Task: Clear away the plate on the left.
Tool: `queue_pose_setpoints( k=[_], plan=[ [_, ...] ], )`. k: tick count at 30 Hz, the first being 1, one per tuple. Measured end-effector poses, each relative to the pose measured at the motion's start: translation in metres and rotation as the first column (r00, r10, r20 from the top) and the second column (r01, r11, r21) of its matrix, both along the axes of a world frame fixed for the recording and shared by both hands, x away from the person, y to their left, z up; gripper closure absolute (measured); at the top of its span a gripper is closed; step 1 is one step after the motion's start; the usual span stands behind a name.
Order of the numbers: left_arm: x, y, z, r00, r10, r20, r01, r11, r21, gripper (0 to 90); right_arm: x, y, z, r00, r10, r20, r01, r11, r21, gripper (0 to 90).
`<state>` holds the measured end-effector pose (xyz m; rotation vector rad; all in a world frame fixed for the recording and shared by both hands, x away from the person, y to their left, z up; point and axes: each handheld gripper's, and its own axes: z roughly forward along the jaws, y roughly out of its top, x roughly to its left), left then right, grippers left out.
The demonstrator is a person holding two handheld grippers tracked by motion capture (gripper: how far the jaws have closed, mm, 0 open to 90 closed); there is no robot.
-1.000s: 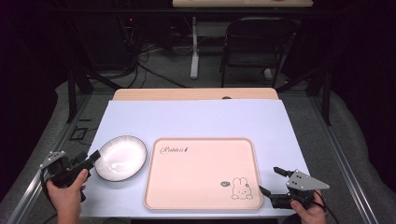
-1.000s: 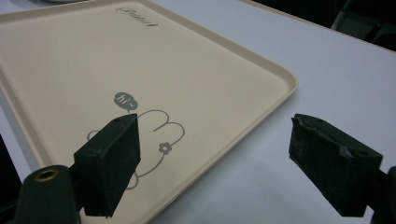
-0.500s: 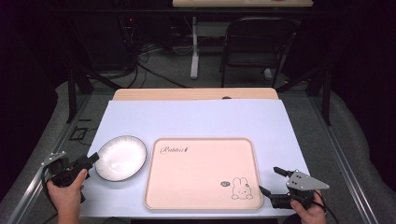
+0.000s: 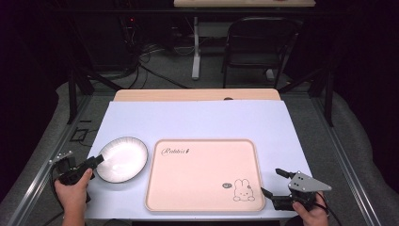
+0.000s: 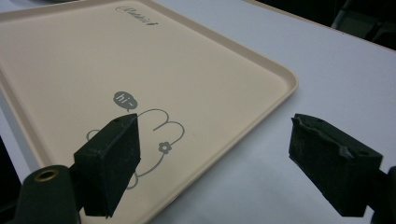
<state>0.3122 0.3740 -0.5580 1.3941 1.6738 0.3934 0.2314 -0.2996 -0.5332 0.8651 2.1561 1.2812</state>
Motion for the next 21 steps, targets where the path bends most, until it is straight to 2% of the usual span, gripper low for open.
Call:
queue_pose_setpoints(
  k=[1,8,11,21],
  plan=[
    [0.002,0.000,-0.002,0.9999,0.001,-0.010,-0.001,0.9998,-0.019,56.8,0.000,0.000,0.000,1.0000,0.001,-0.001,-0.001,1.000,0.000,15.9],
    [0.006,0.001,-0.007,0.9994,0.002,-0.035,-0.003,0.9993,-0.037,60.7,0.000,0.000,0.000,1.0000,0.001,-0.002,-0.001,1.000,-0.001,15.9],
    [0.008,0.001,-0.011,0.9988,-0.003,-0.050,0.000,0.9980,-0.064,62.7,0.000,0.000,0.000,1.0000,0.001,-0.003,-0.001,1.000,-0.001,15.9],
    [0.014,-0.002,-0.015,0.9967,-0.024,-0.077,0.017,0.9955,-0.093,67.1,0.000,0.000,0.000,1.0000,0.002,-0.004,-0.002,1.000,-0.001,15.9]
  ],
)
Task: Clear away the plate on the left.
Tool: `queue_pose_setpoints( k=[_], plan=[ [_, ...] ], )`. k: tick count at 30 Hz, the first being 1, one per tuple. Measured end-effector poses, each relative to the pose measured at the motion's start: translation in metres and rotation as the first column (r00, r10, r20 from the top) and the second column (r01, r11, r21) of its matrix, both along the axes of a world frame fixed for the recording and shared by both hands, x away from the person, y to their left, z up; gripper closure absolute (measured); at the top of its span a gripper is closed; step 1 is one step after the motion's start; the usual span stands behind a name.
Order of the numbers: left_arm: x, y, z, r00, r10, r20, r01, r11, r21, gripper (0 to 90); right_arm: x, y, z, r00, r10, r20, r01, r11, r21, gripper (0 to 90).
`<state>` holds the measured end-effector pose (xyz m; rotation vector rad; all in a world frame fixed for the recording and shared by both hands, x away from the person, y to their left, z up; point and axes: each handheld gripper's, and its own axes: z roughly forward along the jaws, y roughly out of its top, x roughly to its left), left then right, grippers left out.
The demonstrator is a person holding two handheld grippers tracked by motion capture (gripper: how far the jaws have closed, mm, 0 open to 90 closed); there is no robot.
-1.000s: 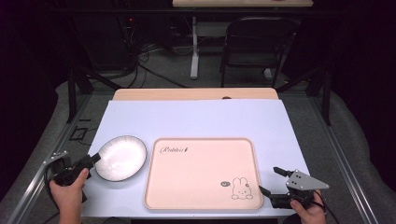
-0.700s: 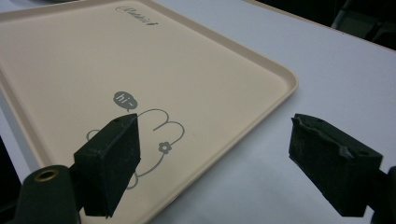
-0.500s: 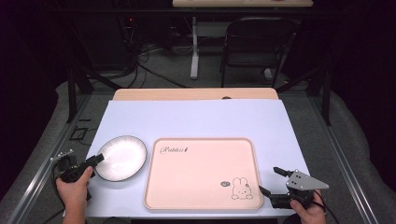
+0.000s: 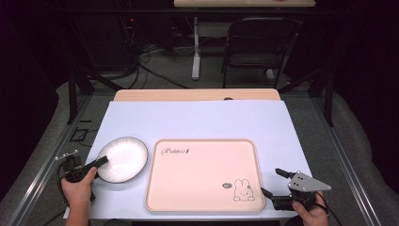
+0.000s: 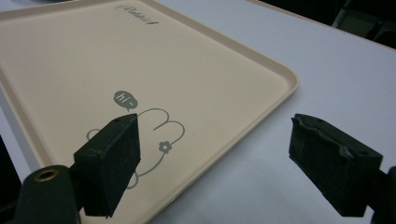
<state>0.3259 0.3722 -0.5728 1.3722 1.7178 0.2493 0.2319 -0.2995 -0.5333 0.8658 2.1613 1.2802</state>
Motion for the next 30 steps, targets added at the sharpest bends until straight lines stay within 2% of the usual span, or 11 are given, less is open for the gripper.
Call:
queue_pose_setpoints(
  k=[4,8,11,14,19,20,30],
  plan=[
    [0.000,0.003,-0.002,0.9998,0.015,-0.009,-0.015,0.9992,-0.038,71.5,0.000,0.000,0.000,1.0000,-0.001,-0.002,0.001,1.000,0.000,15.9],
    [0.001,0.003,-0.002,0.9995,0.026,-0.020,-0.027,0.9989,-0.039,75.3,0.000,0.000,0.000,1.0000,-0.002,-0.004,0.002,1.000,-0.001,15.9],
    [0.001,0.004,-0.002,0.9993,0.029,-0.025,-0.030,0.9983,-0.050,76.6,0.000,0.000,0.000,1.0000,-0.001,-0.005,0.001,1.000,-0.001,15.9],
    [0.001,0.006,-0.003,0.9992,0.031,-0.026,-0.034,0.9959,-0.084,77.9,0.000,0.000,0.000,1.0000,0.000,-0.005,0.000,1.000,-0.003,15.9],
    [0.001,0.008,-0.003,0.9991,0.030,-0.030,-0.033,0.9939,-0.105,78.9,0.000,0.000,0.000,1.0000,0.000,-0.003,0.000,1.000,-0.001,15.9],
    [0.001,0.009,-0.004,0.9990,0.033,-0.031,-0.037,0.9920,-0.121,79.6,0.000,0.000,0.000,1.0000,0.000,-0.006,0.000,1.000,-0.002,15.9],
    [0.001,0.012,-0.005,0.9987,0.041,-0.032,-0.046,0.9867,-0.156,81.3,0.000,0.000,0.000,1.0000,0.002,-0.002,-0.002,1.000,-0.003,15.9]
  ],
)
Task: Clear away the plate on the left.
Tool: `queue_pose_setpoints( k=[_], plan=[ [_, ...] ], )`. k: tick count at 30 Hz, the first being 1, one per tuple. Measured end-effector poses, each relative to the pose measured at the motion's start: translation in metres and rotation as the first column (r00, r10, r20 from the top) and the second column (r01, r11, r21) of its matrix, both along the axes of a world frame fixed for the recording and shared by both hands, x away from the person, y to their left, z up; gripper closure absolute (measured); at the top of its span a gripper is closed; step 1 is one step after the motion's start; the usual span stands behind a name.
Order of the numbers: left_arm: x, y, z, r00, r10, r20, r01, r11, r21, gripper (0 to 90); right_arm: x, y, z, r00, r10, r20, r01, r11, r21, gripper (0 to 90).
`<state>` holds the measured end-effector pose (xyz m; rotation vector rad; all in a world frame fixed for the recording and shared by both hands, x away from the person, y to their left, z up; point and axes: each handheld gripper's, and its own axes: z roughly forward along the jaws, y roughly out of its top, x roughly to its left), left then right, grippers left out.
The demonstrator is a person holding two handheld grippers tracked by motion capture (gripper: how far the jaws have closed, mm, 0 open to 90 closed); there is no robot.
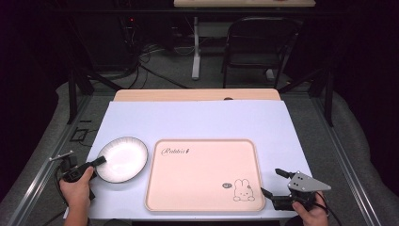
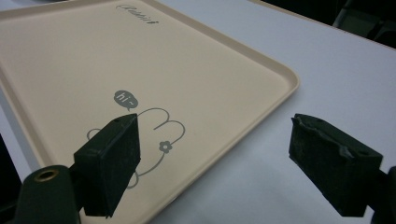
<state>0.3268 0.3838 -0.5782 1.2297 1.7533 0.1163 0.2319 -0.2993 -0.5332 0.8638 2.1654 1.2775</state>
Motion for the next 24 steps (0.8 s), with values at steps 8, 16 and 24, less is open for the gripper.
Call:
queue_pose_setpoints(
  k=[8,16,24],
  plan=[
    [-0.001,0.002,0.000,1.0000,-0.001,-0.006,0.001,0.9998,-0.018,82.4,0.000,0.000,0.000,1.0000,0.000,0.000,0.000,1.000,0.000,15.9],
    [-0.003,0.002,0.005,1.0000,-0.003,-0.001,0.003,0.9998,-0.021,83.8,0.000,0.000,0.000,1.0000,0.000,0.002,0.000,1.000,-0.001,15.9],
    [-0.004,-0.003,0.014,0.9999,-0.002,0.013,0.001,0.9997,0.026,84.0,0.000,0.000,0.000,1.0000,-0.001,0.003,0.001,1.000,0.000,15.9]
  ],
)
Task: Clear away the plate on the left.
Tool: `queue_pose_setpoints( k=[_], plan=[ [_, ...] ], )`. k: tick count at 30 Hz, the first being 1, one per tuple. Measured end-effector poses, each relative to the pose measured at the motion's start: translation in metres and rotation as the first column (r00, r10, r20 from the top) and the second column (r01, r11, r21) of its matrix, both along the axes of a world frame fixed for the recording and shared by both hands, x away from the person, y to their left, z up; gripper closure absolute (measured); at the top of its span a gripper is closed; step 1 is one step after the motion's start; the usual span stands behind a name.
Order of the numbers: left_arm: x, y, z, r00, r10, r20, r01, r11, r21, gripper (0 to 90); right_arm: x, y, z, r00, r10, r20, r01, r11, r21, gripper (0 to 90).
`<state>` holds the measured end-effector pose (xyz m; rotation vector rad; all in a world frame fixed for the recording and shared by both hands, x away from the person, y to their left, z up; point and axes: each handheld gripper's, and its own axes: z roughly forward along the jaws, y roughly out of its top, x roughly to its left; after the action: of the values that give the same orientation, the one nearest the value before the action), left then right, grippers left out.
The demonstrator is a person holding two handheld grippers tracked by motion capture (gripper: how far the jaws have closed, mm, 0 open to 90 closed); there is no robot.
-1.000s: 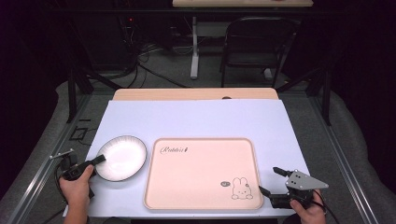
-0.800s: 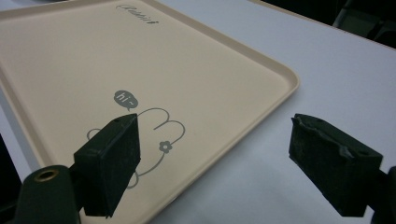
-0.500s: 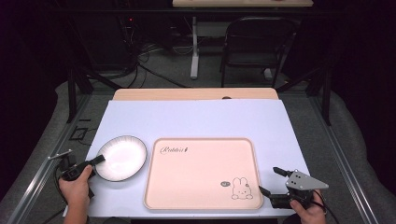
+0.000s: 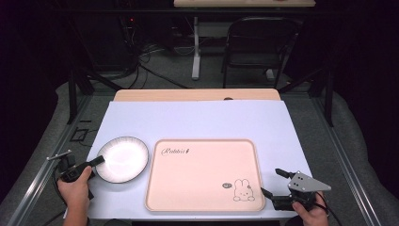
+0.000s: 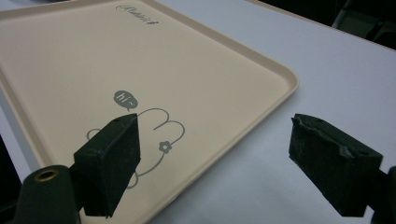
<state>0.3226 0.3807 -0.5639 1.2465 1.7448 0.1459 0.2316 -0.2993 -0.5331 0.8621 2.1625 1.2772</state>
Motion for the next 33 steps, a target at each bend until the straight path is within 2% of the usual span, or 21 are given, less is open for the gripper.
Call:
queue_pose_setpoints(
  k=[1,2,3,13,24,32,33],
  plan=[
    [0.000,0.000,0.000,1.0000,0.000,0.000,0.000,1.0000,0.000,84.1,0.000,0.000,0.000,1.0000,0.000,0.000,0.000,1.000,0.000,15.9],
    [-0.001,-0.002,0.003,0.9999,-0.006,0.012,0.005,0.9997,0.026,84.1,0.000,0.000,0.000,1.0000,0.001,0.001,-0.001,1.000,-0.001,15.9],
    [-0.001,-0.003,0.005,0.9999,-0.006,0.014,0.005,0.9994,0.034,84.1,0.000,0.000,0.000,1.0000,0.000,0.001,0.000,1.000,0.000,15.9],
    [-0.001,-0.008,0.013,0.9997,0.000,0.026,-0.002,0.9978,0.066,84.3,0.000,0.000,0.000,1.0000,-0.001,0.000,0.001,1.000,0.000,15.9],
    [-0.005,-0.015,0.035,0.9977,-0.016,0.066,0.005,0.9867,0.163,83.0,0.000,0.000,0.000,1.0000,-0.003,-0.004,0.003,1.000,0.003,15.9],
    [-0.002,-0.016,0.049,0.9966,-0.008,0.083,-0.008,0.9807,0.195,82.4,0.001,0.000,0.000,1.0000,-0.006,-0.004,0.006,1.000,0.006,15.9],
    [-0.002,-0.018,0.052,0.9963,-0.005,0.086,-0.011,0.9818,0.189,82.4,0.001,0.000,0.000,1.0000,-0.006,-0.004,0.006,1.000,0.006,15.9]
  ],
)
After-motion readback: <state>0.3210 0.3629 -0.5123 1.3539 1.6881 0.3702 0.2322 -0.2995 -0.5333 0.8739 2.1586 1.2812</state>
